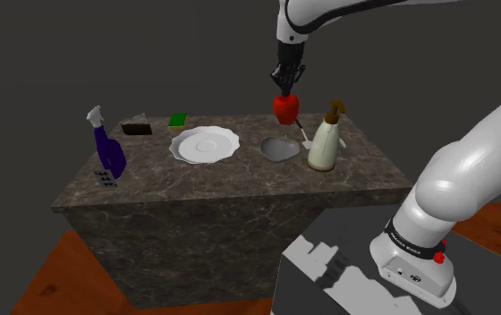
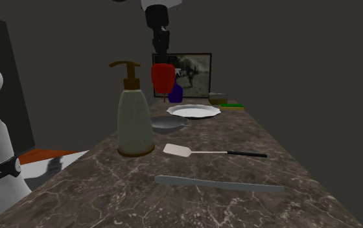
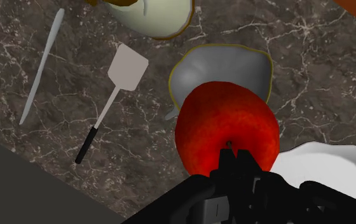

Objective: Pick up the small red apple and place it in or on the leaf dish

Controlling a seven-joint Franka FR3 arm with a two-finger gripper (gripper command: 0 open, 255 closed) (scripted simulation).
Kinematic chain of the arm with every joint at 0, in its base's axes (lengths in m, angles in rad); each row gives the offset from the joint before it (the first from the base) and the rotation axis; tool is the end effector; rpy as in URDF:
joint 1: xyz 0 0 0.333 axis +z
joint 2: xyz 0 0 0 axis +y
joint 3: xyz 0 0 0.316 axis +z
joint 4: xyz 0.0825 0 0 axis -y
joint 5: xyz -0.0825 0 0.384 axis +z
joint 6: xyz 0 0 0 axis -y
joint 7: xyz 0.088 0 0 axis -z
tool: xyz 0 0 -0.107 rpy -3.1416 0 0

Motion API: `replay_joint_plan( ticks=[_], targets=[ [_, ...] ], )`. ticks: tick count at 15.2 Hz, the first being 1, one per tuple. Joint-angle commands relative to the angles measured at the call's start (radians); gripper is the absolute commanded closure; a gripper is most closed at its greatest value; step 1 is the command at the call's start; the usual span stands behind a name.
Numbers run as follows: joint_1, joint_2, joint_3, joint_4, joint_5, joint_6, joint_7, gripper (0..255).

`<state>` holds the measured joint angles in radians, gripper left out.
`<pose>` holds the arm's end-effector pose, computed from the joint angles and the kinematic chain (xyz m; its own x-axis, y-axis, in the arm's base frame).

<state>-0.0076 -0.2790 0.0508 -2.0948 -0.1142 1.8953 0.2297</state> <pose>0.4810 0.0145 0.5471 0.9835 -0.1490 0.1029 -0.1596 -0.9817 0.1037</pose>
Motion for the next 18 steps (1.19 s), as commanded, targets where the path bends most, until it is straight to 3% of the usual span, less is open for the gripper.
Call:
replay_joint_plan(
  ticks=[1,18],
  targets=[
    [-0.001,0.0,-0.001,-0.027,-0.001,0.027,0.002,255],
    [-0.004,0.054,-0.001,-0.218,-0.02,0.271,0.034,255]
  ],
)
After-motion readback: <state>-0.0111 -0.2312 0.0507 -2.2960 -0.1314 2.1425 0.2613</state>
